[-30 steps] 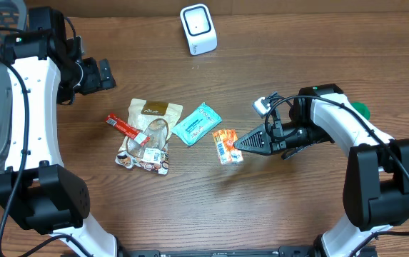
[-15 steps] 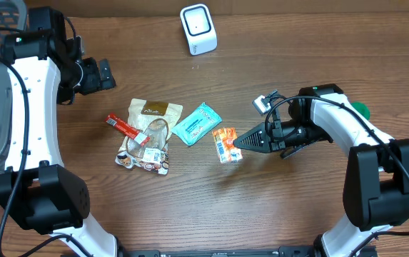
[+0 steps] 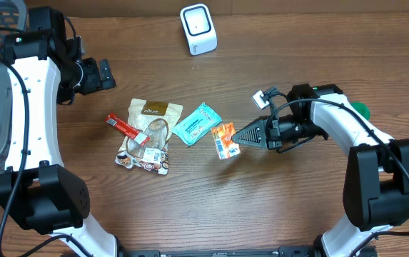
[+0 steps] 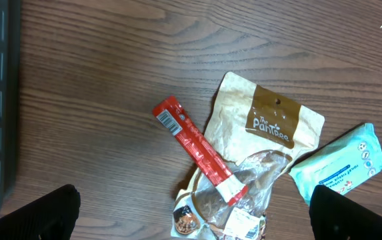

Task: Scan the item barcode
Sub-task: 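Lift the orange box and rotate it in the right gripper, then carry the orange box to the white scanner and hold it under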

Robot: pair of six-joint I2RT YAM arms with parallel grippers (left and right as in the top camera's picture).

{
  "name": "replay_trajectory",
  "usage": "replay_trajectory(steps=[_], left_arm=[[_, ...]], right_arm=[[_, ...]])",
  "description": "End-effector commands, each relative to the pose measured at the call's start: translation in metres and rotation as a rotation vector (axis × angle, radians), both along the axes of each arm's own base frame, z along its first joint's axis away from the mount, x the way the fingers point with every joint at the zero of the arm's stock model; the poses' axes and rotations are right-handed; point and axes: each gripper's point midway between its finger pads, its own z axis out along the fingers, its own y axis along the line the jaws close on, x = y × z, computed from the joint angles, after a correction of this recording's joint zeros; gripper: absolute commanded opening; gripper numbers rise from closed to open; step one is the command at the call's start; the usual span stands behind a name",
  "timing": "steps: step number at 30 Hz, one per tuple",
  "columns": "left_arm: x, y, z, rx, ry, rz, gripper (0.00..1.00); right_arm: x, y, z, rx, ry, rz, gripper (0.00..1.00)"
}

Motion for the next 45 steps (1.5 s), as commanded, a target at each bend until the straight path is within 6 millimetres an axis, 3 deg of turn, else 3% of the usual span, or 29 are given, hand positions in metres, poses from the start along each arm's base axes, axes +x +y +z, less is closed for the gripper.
replay_trajectory(steps=[1,12,15,19,24,30,34,37,41,45], left_arm=[[0.0,-0.004,0.001,-0.003,-0.006,-0.02,0.99],[0.0,-0.004,0.001,-0.003,-0.006,-0.02,1.0],[0.0,-0.004,0.001,-0.003,-0.006,-0.02,1.0],[0.0,-0.004,0.001,-0.003,-0.006,-0.02,1.0],[0.0,-0.004,0.001,-0.003,-0.006,-0.02,1.0],[0.0,-0.004,0.001,-0.003,-0.006,-0.02,1.0],[0.0,-0.004,0.001,-0.003,-0.006,-0.02,1.0],[0.0,-0.004,0.001,-0.003,-0.006,-0.02,1.0],[0.0,-0.004,0.001,-0.003,-0.006,-0.02,1.0],[0.0,-0.004,0.001,-0.003,-0.006,-0.02,1.0]], right_arm=[[0.007,-0.001,-0.01,-0.112,0.067,-0.017,0.04],[0.068,-0.024,-0.074,-0.533,0.167,-0.294,0.04],[0.081,-0.026,-0.074,-0.542,0.142,-0.34,0.04],[0.105,-0.029,-0.056,-0.573,0.155,-0.425,0.04],[0.133,-0.043,-0.006,-0.718,0.078,-0.525,0.03],[0.16,-0.058,0.091,-0.88,-0.131,-0.718,0.03],[0.177,-0.058,0.162,-0.864,-0.31,-0.877,0.03],[0.19,-0.057,0.203,-0.838,-0.449,-0.99,0.03],[0.211,-0.045,0.234,-0.84,-0.67,-1.082,0.04],[0.231,-0.022,0.237,-0.903,-0.874,-1.065,0.04]])
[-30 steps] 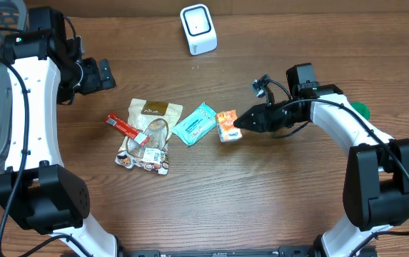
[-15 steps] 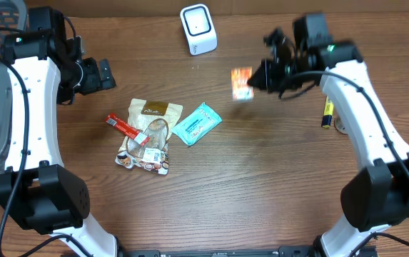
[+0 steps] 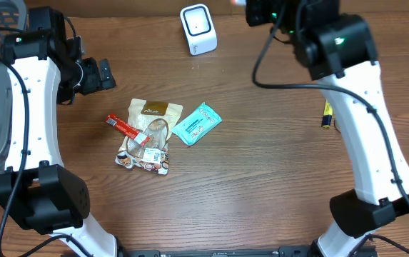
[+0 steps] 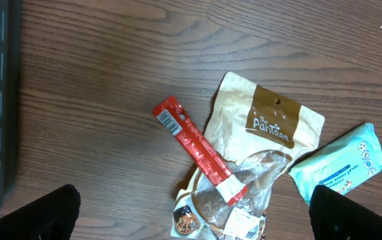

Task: Scan the item barcode
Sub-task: 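Carry the orange box to the white scanner and hold it under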

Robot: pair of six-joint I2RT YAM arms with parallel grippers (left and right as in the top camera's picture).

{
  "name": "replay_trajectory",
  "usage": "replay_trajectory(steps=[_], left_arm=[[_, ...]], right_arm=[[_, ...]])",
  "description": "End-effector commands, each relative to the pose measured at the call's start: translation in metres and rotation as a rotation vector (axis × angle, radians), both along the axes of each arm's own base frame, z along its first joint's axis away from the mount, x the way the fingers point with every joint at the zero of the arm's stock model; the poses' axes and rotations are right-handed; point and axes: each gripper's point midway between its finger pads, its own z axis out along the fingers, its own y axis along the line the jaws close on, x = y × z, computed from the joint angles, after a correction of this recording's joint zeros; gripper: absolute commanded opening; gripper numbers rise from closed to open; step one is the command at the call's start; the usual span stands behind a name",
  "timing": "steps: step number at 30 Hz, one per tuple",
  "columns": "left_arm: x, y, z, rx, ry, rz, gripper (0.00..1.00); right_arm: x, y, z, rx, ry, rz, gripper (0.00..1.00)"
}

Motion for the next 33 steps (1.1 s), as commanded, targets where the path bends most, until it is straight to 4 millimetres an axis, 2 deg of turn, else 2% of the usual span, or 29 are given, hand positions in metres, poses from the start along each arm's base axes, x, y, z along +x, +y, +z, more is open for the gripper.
replay_trajectory(steps=[1,5,10,16,19,21,24,26,30,33], left_arm=[[0.0,-0.004,0.001,-0.003,-0.005,-0.019,1.0],[0.0,-0.004,0.001,-0.003,-0.005,-0.02,1.0],[0.0,-0.004,0.001,-0.003,-0.005,-0.02,1.0],[0.0,-0.004,0.001,-0.003,-0.005,-0.02,1.0],[0.0,-0.004,0.001,-0.003,-0.005,-0.02,1.0],[0.0,-0.004,0.001,-0.003,-0.005,-0.02,1.0],[0.0,-0.004,0.001,-0.003,-0.005,-0.02,1.0],[0.0,-0.004,0.001,-0.003,-0.005,-0.02,1.0],[0.0,-0.004,0.001,-0.003,-0.005,-0.02,1.0],[0.0,-0.004,0.001,-0.003,-0.005,-0.02,1.0]], right_arm=[[0.02,0.005,-0.01,-0.227,-0.084,-0.042,0.04],[0.046,0.033,-0.04,-0.384,-0.125,-0.016,0.04],[0.083,0.064,-0.102,-0.573,-0.137,0.073,0.04],[0.118,0.082,-0.184,-0.818,-0.135,0.186,0.04],[0.13,0.082,-0.219,-0.868,-0.12,0.209,0.04],[0.136,0.082,-0.235,-0.884,-0.111,0.215,0.04],[0.14,0.083,-0.25,-0.886,-0.106,0.216,0.04],[0.143,0.085,-0.251,-0.881,-0.118,0.211,0.04],[0.151,0.088,-0.235,-0.866,-0.189,0.179,0.04],[0.155,0.091,-0.224,-0.968,-0.256,0.212,0.04]])
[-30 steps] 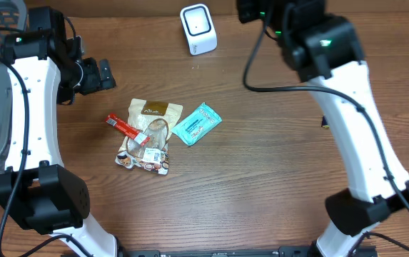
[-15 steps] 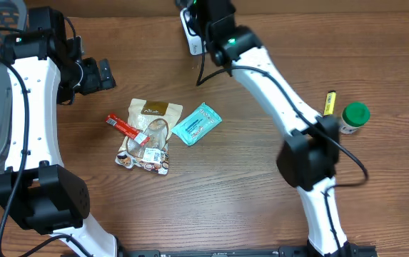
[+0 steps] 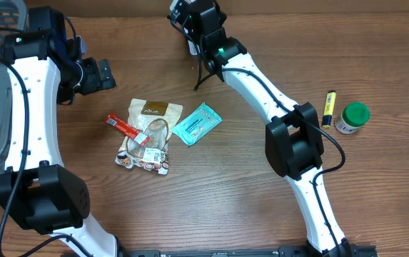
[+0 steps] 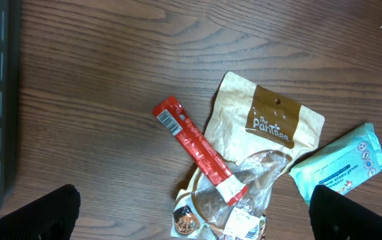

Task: Scan the item barcode
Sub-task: 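Carry the orange box to the white scanner and hold it under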

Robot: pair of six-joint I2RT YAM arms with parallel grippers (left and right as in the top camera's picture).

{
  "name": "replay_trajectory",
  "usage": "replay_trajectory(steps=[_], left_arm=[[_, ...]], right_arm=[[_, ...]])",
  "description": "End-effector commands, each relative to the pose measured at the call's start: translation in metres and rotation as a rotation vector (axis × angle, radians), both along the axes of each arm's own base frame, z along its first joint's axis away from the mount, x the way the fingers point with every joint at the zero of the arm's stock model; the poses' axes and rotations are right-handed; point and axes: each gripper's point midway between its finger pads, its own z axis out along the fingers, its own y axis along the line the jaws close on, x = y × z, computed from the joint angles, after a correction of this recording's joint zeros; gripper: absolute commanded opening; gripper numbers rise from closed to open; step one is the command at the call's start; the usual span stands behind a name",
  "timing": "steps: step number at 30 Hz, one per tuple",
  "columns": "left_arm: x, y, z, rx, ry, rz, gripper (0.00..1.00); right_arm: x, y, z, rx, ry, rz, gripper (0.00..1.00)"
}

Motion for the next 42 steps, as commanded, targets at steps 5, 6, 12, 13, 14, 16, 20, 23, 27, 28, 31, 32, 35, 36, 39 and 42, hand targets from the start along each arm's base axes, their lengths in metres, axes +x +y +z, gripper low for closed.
replay_trajectory(steps=[5,6,12,13,14,16,20,23,27,28,31,32,35,36,39,42], left_arm=[[0.0,-0.004,0.001,-0.003,-0.006,-0.019,1.0],[0.0,-0.004,0.001,-0.003,-0.006,-0.02,1.0],[0.0,-0.004,0.001,-0.003,-0.006,-0.02,1.0],[0.0,-0.004,0.001,-0.003,-0.006,-0.018,1.0],[0.0,-0.004,0.001,-0.003,-0.006,-0.018,1.0],[0.0,-0.004,0.001,-0.003,-0.006,-0.018,1.0],[0.0,-0.004,0.001,-0.003,-0.006,-0.019,1.0],[0.0,-0.004,0.001,-0.003,-0.006,-0.019,1.0],[0.0,-0.004,0.001,-0.003,-0.006,-0.019,1.0],[0.0,-0.004,0.001,-0.003,-0.006,-0.019,1.0],[0.0,-0.004,0.001,-0.003,-0.006,-0.018,1.0],[0.0,-0.004,0.001,-0.003,-0.006,-0.018,1.0],[0.0,-0.004,0.001,-0.003,-0.006,-0.019,1.0],[0.0,-0.004,0.001,-0.003,-0.006,-0.019,1.0],[0.0,-0.004,0.001,-0.003,-0.006,-0.019,1.0],[0.0,-0.004,0.001,-0.003,-0.006,-0.019,1.0]], right_arm=[[0.005,-0.004,0.016,-0.206,-0.073,0.068,0.04],[0.005,-0.004,0.014,-0.207,-0.07,0.068,0.04],[0.004,-0.005,-0.021,-0.232,0.0,0.072,0.04],[0.005,-0.005,-0.028,-0.237,0.011,0.072,0.04],[0.005,-0.005,-0.033,-0.241,0.018,0.073,0.04],[0.006,-0.005,-0.042,-0.247,0.029,0.074,0.04],[0.006,-0.005,-0.046,-0.248,0.032,0.074,0.04],[0.008,-0.007,-0.045,-0.247,0.029,0.069,0.04],[0.008,-0.01,-0.046,-0.216,0.036,0.052,0.04],[0.008,-0.01,-0.046,-0.198,0.038,0.044,0.04],[0.009,-0.013,-0.039,-0.181,0.029,0.017,0.04],[0.009,-0.015,-0.032,-0.181,0.018,0.004,0.04],[0.007,-0.02,-0.004,-0.144,-0.017,-0.03,0.04],[0.006,-0.021,0.008,-0.108,-0.028,-0.044,0.04],[-0.001,-0.027,0.055,0.05,-0.07,-0.096,0.04],[-0.015,-0.034,0.097,0.167,-0.085,-0.132,0.04]])
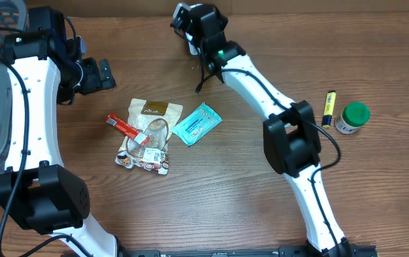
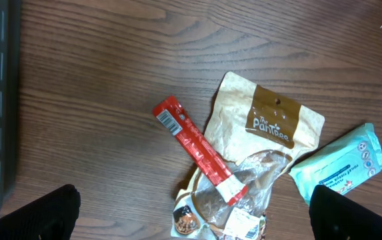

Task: Scan the item barcode
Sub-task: 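Carry the orange box to the white scanner and hold it under, then move the orange box right and release it beside the jar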

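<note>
My right arm stretches across the table to the back edge, and its wrist covers the place of the white scanner. The right fingers and whatever they hold are hidden under the wrist in the overhead view. No orange packet shows on the table. My left gripper hangs open at the left, its fingertips at the lower corners of the left wrist view. It is above a red stick pack with its barcode facing up.
A tan pouch, a clear snack packet and a teal wipes pack lie mid-left. A yellow marker and a green-capped bottle stand at the right. A grey bin sits at the left edge.
My right wrist stays over the scanner at the back edge, shifted only slightly. The left arm and the items on the table are unmoved.
First my right gripper was shut on an orange packet just above the table's middle. Then the arm stood raised high near the back and the packet was gone from the table. After that the arm reached over the scanner, where it still is. The left arm never moved.
</note>
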Robot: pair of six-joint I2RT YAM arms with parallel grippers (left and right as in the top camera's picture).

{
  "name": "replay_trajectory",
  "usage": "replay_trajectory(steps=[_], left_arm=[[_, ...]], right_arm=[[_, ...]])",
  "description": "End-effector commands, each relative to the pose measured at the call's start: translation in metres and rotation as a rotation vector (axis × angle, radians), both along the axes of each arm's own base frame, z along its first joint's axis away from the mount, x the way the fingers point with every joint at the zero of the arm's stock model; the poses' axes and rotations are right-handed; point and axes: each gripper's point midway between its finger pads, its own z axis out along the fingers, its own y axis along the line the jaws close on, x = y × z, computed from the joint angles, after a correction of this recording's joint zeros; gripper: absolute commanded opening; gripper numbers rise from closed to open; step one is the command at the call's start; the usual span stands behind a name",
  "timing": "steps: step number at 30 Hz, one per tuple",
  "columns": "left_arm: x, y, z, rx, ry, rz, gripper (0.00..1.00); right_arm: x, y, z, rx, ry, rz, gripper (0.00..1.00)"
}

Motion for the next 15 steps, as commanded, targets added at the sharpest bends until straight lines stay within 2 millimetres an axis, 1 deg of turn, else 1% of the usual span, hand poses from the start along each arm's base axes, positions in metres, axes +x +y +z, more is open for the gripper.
replay_trajectory(steps=[1,4,5,7,9,11,12,13,15], left_arm=[[0.0,-0.004,0.001,-0.003,-0.006,-0.019,1.0],[0.0,-0.004,0.001,-0.003,-0.006,-0.019,1.0],[0.0,-0.004,0.001,-0.003,-0.006,-0.019,1.0],[0.0,-0.004,0.001,-0.003,-0.006,-0.02,1.0],[0.0,-0.004,0.001,-0.003,-0.006,-0.02,1.0],[0.0,-0.004,0.001,-0.003,-0.006,-0.02,1.0],[0.0,-0.004,0.001,-0.003,-0.006,-0.02,1.0],[0.0,-0.004,0.001,-0.003,-0.006,-0.02,1.0],[0.0,-0.004,0.001,-0.003,-0.005,-0.02,1.0]], right_arm=[[-0.023,-0.02,0.139,0.27,-0.156,-0.098,0.04],[-0.049,-0.035,0.174,0.351,-0.124,-0.143,0.04],[-0.061,-0.044,0.187,0.4,-0.106,-0.172,0.04],[-0.084,-0.061,0.203,0.488,-0.065,-0.236,0.04],[-0.11,-0.083,0.214,0.586,-0.008,-0.328,0.04],[-0.135,-0.109,0.214,0.669,0.056,-0.44,0.04],[-0.146,-0.12,0.212,0.696,0.093,-0.486,0.04],[-0.158,-0.131,0.205,0.721,0.145,-0.532,0.04],[-0.174,-0.146,0.191,0.761,0.245,-0.595,0.04]])
